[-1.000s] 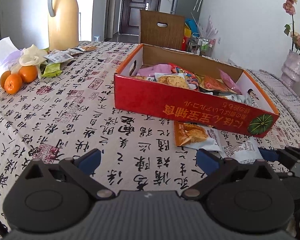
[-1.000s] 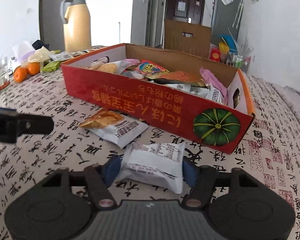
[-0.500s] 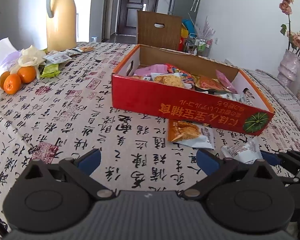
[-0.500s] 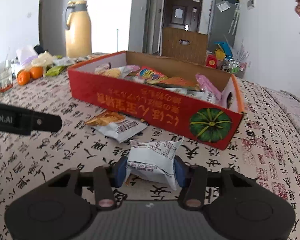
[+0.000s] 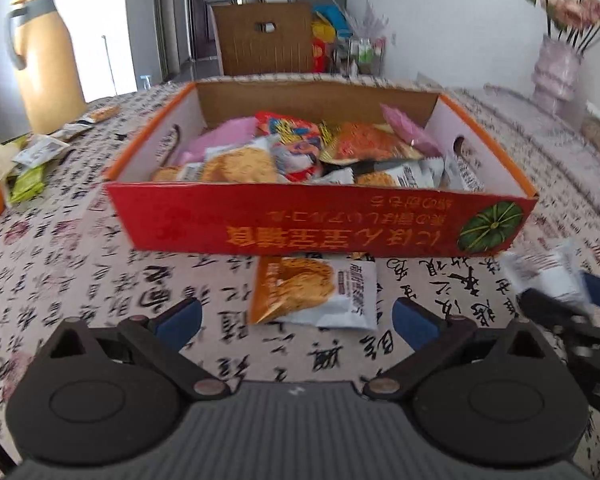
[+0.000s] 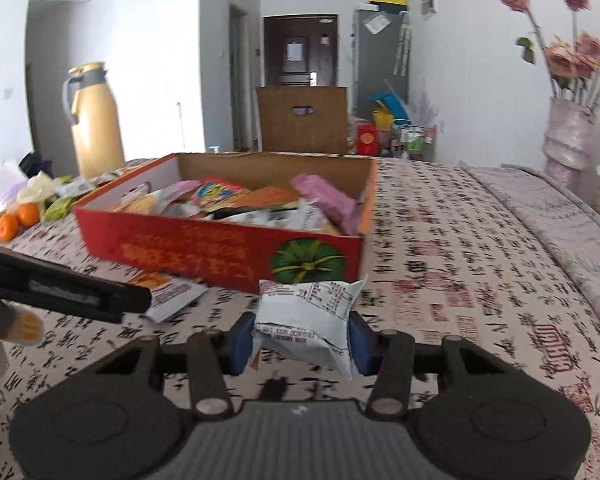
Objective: Organize snacks
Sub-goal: 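Grasp the orange cracker packet with the left gripper while the right gripper holds the white packet, then carry both packets over the cardboard box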
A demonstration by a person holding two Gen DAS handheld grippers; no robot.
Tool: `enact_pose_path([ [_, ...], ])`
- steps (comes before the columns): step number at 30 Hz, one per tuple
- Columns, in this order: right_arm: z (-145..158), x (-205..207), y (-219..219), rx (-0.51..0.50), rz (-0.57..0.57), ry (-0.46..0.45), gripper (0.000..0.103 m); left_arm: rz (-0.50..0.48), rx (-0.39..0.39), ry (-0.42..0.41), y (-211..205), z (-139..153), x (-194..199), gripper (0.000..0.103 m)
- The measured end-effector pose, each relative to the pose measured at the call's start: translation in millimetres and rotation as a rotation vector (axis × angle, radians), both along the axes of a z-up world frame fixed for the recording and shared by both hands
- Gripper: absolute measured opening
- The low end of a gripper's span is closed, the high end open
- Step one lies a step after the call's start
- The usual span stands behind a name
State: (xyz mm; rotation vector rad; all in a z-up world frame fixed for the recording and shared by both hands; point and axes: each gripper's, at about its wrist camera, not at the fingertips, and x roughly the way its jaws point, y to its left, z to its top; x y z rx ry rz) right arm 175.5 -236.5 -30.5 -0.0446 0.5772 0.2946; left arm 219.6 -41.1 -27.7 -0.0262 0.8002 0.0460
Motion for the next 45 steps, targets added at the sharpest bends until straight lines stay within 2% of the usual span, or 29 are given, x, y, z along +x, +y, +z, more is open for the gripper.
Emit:
enact_pose_path([
  [6,-2.4,1.7,-18.1,0.025,-0.032,-0.003,0.048,0.004,0.056,0.074,-16.3,-16.7,29.4,0.103],
  [12,-4.4,5.8,-31.8,0.051,-0.052,-0.004,0.048,0.031,0.004,0.109,-13.9,-22.7,37.5,0.103],
  [17,-4.9,7.8,-34.7,0.064,-0.057,-0.003,0.048,0.037,-0.003,0.105,-12.8,-23.1,36.4,0.103],
  [20,-4.4,5.6,-35.2,0.067,-0.061,-0.004,0.048,0.033,0.0,0.091,-13.1,-21.4,35.4,0.093],
  [22,-4.1,4.4,-35.6,0.067,-0.065,-0.003,0.048,0.024,-0.002,0.082,-12.2,-17.7,32.4,0.077],
  [30,-0.3,-2.6,-31.4,0.065,-0.063,-0.009,0.048,0.012,-0.009,0.057,-5.1,-13.2,21.1,0.057],
  [38,6.5,-14.4,-24.1,0.057,-0.054,-0.026,0.048,0.012,-0.013,0.03,0.0,-13.2,9.1,0.056],
  [45,13.5,-23.9,-15.5,0.054,-0.044,-0.044,0.048,-0.002,-0.019,-0.041,6.1,1.6,-15.8,0.056],
])
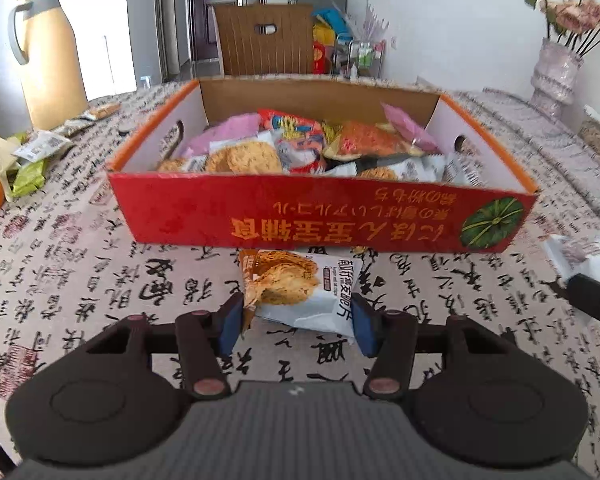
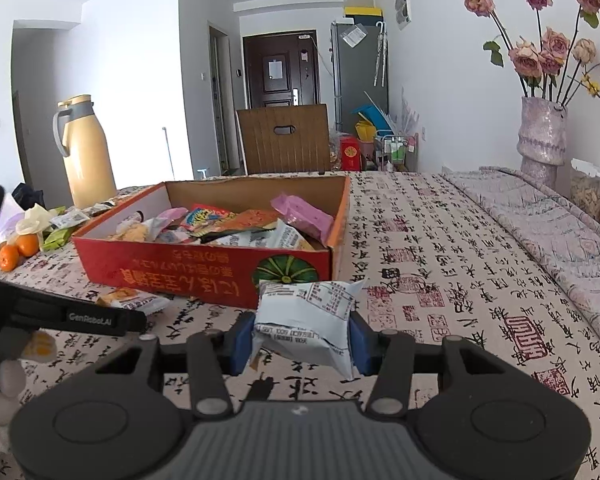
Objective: Organize snacks
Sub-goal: 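Carry both packets over the cardboard box, then open both grippers to drop the packets into the box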
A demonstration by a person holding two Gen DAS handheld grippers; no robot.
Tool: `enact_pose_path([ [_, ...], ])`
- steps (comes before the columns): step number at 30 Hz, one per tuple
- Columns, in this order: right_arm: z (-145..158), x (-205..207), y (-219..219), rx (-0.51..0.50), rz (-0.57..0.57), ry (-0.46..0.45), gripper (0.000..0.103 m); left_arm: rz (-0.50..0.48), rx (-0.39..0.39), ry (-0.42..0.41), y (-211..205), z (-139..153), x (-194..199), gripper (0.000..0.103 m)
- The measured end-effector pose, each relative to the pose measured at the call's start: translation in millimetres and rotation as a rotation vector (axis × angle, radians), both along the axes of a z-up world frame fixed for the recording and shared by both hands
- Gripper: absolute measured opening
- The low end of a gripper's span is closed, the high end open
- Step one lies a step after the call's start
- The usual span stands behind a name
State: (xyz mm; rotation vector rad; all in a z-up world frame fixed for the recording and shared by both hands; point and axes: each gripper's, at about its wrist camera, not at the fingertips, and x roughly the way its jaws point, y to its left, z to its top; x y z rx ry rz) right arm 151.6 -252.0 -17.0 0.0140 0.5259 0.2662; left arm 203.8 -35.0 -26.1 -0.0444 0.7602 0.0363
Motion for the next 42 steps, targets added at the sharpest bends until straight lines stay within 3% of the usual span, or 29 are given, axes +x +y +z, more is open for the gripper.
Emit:
enact_pose_path([
  [10,21.6,8.7,24.6,0.014,0.032,-0.057,0.048,-0.014,-0.018,-0.159,14.8,53.4,-18.5,0.056],
  [22,46.9,59.9,62.4,0.036,0.055,-0.117,0.048,0.034,0.002,-0.241,42.2,90.0,26.9,0.056],
  [31,46.9,107.3,93.5,0.04,0.063,-0.119,0.048,0.085,-0.02,-0.268,63.1,93.6,70.5,0.056],
  [42,23.3,151.3,103.7,0.044,0.028,-0.099,0.048,0.137,-0.013,-0.273,76.4,65.2,106.8,0.056],
])
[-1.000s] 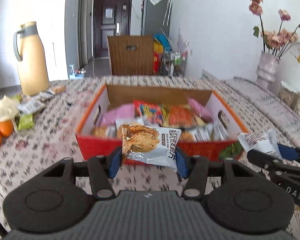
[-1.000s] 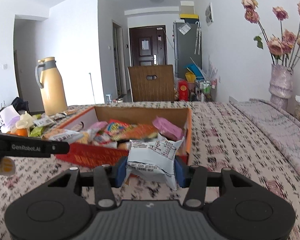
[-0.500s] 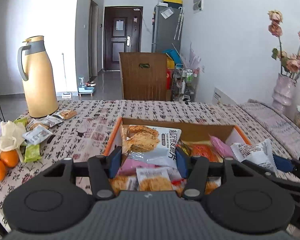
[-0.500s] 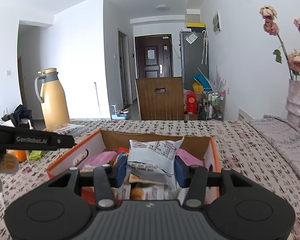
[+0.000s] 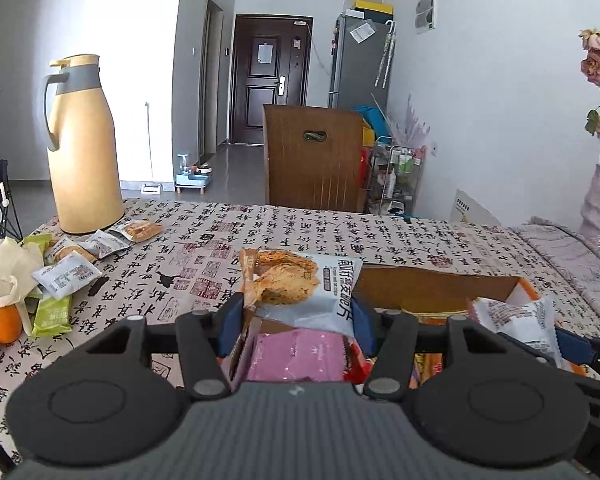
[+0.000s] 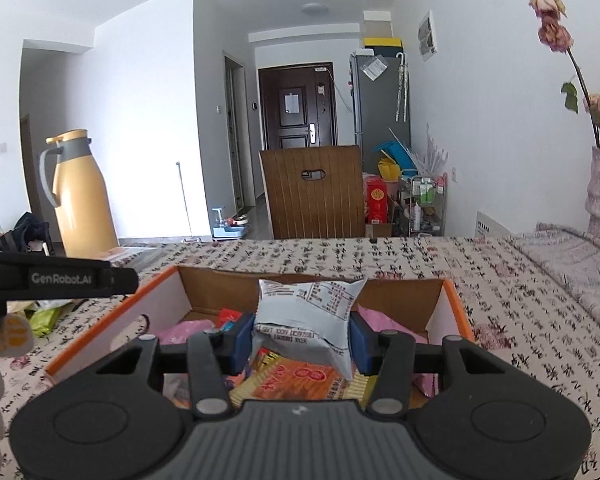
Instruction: Organize snacks
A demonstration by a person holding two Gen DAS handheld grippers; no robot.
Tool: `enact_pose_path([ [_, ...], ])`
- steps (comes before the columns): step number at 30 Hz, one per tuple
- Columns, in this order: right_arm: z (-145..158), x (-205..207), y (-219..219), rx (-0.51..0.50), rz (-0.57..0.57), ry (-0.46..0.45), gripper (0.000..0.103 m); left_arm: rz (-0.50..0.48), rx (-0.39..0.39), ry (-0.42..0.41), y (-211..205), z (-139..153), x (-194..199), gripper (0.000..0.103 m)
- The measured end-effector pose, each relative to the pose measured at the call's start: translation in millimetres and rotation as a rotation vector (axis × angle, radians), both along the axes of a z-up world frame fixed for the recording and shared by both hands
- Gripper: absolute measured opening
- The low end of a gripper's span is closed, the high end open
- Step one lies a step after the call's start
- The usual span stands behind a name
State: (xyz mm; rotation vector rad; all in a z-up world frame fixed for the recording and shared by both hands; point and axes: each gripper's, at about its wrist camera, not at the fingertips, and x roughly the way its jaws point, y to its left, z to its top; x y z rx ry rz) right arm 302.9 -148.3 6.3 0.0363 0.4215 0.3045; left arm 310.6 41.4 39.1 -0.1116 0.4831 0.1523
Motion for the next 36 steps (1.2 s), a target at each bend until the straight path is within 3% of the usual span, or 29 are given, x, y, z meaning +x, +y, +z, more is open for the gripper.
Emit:
enact_pose_path([
  [5,-6.8,5.2,0.1,0.006,0.018,0.022,0.052,-0.007,-0.007,0.008,2.7,-9.3,2.4,0.059],
  [6,-8.3,5.5,0.7,0.004,0.018,0.025,0.06,-0.004,-0.011,0.004,4.1,-9.4,1.6,0.065],
  [8,-9.9,5.6,-0.4,0.003,0.016,0.03,0.065,0.006,-0.008,-0.009,5.9,-8.0,-0.8,0.071],
  [10,-9.7,4.8,-2.5,0.013,0.015,0.034,0.072,0.008,-0.008,-0.023,6.1,-5.0,-4.2,0.087],
  [12,-8.6,3.2,-4.1,0.021,0.007,0.029,0.095,0.026,0.002,-0.041,5.5,-1.6,-7.5,0.102],
  [18,2.7,-5.9,-9.9,0.026,-0.013,0.013,0.103,0.033,0.014,-0.061,3.6,11.6,-17.8,0.103],
  [24,15.5,-24.9,-15.1,0.021,-0.019,0.003,0.103,0.025,0.03,-0.072,-0.5,22.4,-39.9,0.103],
  [36,23.9,-112.9,-34.8,-0.012,-0.014,0.002,0.103,-0.047,0.02,-0.051,-6.1,20.9,-128.8,0.103],
])
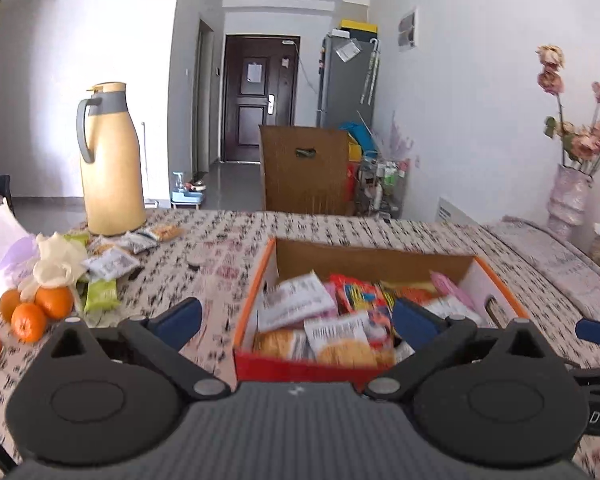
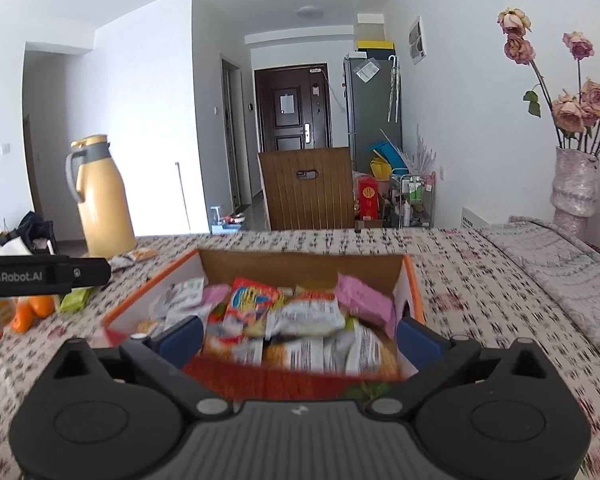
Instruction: Organize snacks
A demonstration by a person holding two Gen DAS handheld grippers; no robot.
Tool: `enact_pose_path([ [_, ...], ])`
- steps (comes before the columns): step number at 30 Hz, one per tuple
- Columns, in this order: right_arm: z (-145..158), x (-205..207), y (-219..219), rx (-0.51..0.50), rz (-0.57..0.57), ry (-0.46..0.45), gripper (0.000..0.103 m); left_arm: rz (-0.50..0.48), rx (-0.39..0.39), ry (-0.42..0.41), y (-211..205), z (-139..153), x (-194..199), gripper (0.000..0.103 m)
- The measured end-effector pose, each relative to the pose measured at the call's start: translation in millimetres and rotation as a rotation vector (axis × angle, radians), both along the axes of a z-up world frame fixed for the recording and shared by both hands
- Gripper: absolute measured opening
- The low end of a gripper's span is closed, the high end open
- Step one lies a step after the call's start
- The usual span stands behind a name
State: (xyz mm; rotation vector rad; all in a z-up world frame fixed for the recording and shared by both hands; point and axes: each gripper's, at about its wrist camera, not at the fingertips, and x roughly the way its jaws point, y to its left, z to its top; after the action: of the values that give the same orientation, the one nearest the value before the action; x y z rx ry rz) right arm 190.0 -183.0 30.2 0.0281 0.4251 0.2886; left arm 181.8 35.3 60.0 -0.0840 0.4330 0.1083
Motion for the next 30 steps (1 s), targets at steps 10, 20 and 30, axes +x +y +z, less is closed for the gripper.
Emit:
enact_pose_path([
  [10,-25.3,-70.7,-12.5,-0.031,0.002,0.08,0.103,-0.03,-0.02,0.094,-0.7,-33.9,-72.0,0.103],
  [20,-39.8,-100.2,-16.5,-0.035,-0.003,0.115,0.103,-0.038,0.003,0.154,-7.7,-55.0,-103.3,0.103],
  [30,-39.9,-106.5,-20.7,-0.032,-0.008,0.113,0.103,-0.046,0.01,0.155,-11.8,-55.5,-112.2,0.103],
])
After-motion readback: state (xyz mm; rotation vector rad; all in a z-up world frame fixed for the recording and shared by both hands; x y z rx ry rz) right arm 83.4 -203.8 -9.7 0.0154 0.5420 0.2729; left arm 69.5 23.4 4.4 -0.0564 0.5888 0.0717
